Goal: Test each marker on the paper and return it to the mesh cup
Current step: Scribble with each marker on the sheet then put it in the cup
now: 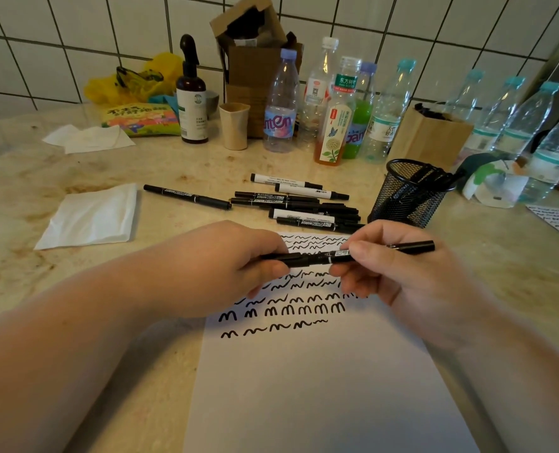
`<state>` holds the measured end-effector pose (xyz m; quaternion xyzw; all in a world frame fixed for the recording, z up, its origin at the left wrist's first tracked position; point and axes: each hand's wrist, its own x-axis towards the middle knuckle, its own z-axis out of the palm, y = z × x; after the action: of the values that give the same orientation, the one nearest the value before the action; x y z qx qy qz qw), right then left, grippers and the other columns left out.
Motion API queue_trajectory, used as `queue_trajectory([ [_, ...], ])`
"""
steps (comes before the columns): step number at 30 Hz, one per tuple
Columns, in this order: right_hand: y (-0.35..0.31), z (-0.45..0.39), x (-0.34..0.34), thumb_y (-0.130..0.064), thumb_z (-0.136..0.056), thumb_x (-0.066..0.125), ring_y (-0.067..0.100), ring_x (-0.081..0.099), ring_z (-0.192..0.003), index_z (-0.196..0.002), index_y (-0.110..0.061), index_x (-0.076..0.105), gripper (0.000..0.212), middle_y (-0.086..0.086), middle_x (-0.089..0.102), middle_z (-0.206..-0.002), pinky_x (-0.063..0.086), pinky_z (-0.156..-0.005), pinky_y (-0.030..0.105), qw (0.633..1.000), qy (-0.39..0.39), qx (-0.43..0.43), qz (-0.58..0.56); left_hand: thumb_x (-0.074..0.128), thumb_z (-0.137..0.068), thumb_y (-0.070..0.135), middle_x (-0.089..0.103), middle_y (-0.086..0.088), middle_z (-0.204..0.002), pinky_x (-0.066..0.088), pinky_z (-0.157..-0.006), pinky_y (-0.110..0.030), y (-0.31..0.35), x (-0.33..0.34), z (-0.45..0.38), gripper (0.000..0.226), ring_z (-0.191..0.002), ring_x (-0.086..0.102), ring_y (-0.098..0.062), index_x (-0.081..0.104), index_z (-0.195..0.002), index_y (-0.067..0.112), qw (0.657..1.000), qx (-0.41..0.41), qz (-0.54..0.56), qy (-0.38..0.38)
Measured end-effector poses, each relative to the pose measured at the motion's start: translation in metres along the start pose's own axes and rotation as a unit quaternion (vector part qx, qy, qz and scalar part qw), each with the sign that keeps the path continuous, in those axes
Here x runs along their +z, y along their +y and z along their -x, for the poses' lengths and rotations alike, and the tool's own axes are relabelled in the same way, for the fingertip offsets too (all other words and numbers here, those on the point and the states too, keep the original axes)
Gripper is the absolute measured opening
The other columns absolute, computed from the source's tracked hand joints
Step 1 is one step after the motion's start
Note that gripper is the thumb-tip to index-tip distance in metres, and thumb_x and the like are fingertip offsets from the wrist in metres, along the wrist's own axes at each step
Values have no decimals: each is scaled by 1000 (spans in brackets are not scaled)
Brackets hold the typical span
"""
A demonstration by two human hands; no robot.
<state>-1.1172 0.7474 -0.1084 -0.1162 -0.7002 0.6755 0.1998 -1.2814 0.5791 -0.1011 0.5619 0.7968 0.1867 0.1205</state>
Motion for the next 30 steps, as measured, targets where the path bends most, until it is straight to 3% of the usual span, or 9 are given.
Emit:
queue_trajectory([
  [4,1,0,3,-25,-74,84,21,71,-65,-83,-18,79,12,16,76,-79,51,-55,23,1000,-16,1,21,44,-96,49,68,18,-78,35,-52,-15,3,2,-1,21,-61,57,-3,57,-87,35,1000,3,-4,-5],
  [9,4,0,6,-24,-70,74,21,71,-69,-83,-18,80,16,14,76,-79,57,-64,28,1000,-14,9,11,46,-98,44,66,11,-72,37,-53,-19,1,4,-2,26,-59,54,-1,53,-75,34,1000,-3,1,-7],
  [20,5,1,7,-26,-70,81,24,71,-68,-81,-17,80,15,15,75,-77,56,-65,30,999,-17,-35,11,49,-97,40,65,13,-66,38,-54,-18,-1,6,-1,24,-55,53,-2,58,-78,31,997,3,72,-9],
  [23,5,-1,7,-28,-74,80,24,70,-69,-83,-15,78,16,15,75,-78,56,-65,31,1000,8,-25,15,49,-97,43,65,13,-70,38,-52,-16,1,5,-3,21,-56,54,-2,57,-79,36,998,9,59,1],
  [26,1,-2,8,-32,-79,72,18,65,-61,-84,-13,76,20,7,71,-68,52,-57,24,997,51,-43,48,50,-94,52,66,8,-72,45,-53,-23,-1,4,-4,9,-61,58,-6,55,-98,45,998,3,59,18],
  [28,-4,-3,3,-29,-82,67,14,60,-57,-86,-13,74,19,2,66,-62,50,-55,23,989,123,-71,45,51,-92,54,63,9,-68,43,-53,-23,-3,3,-3,14,-59,56,-6,50,-104,46,998,4,59,37],
  [30,-14,-7,-8,-24,-92,64,13,61,-62,-93,-16,72,11,0,66,-65,50,-61,27,968,224,-97,56,51,-93,53,60,7,-66,39,-52,-19,-5,2,-2,12,-56,51,-5,49,-98,42,998,-1,42,50],
])
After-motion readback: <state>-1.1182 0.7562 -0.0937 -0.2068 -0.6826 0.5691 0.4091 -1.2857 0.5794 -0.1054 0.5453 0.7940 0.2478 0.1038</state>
